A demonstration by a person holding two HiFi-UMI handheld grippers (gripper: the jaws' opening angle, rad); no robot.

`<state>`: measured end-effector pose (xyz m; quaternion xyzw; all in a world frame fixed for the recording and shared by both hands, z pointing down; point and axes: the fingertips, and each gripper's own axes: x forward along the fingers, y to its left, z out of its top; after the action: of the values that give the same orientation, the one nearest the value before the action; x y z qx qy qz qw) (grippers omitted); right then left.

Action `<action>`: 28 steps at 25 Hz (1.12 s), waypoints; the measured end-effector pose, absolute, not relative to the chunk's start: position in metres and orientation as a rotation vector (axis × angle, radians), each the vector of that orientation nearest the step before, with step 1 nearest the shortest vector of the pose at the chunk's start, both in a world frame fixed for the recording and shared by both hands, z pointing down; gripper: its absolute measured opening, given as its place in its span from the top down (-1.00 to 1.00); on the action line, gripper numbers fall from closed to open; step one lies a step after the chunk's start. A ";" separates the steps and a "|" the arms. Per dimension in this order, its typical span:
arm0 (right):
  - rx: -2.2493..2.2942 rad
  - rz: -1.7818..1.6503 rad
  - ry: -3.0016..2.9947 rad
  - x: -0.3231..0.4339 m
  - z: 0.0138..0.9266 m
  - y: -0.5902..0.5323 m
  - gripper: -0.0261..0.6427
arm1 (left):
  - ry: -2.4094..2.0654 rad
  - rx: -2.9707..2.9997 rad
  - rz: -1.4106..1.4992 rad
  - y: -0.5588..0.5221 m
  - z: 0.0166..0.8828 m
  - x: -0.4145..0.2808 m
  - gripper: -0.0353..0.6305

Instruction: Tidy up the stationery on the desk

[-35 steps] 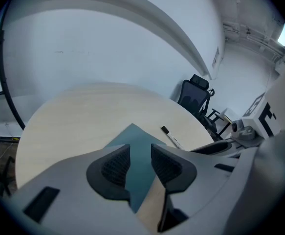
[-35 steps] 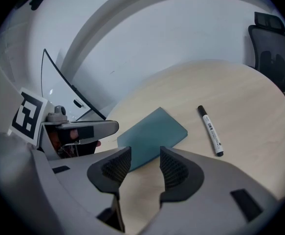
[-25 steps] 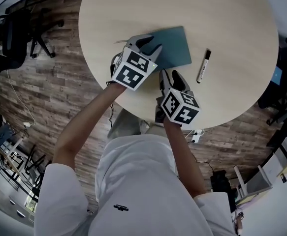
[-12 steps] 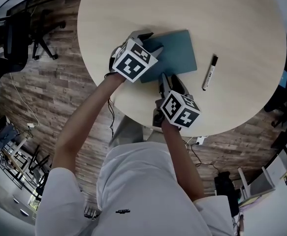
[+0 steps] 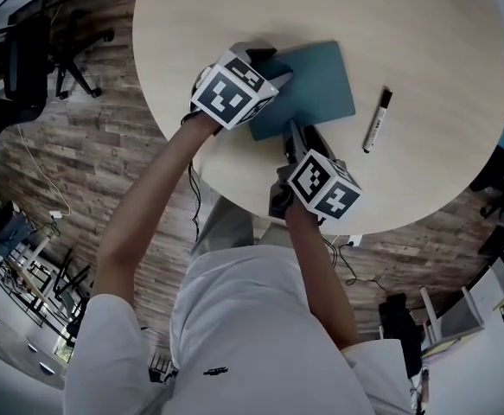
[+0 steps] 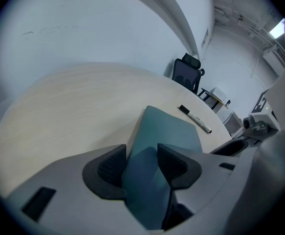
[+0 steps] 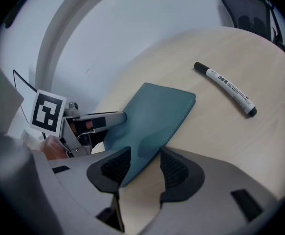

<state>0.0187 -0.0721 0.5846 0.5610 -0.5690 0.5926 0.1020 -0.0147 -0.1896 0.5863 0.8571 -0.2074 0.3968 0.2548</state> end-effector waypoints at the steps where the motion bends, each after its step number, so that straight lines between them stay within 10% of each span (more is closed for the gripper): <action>1: 1.653 1.731 -1.683 0.019 0.584 -0.071 0.37 | -0.565 2.324 1.074 -0.188 0.586 -0.016 0.26; 28: 1.465 1.364 -1.813 0.061 0.584 -0.026 0.38 | -0.805 2.121 0.889 -0.062 0.579 -0.032 0.26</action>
<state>0.0614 -0.0264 0.5843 0.5294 -0.6550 0.4928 0.2188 -0.0317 -0.0615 0.5790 0.8169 -0.3102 0.3424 0.3454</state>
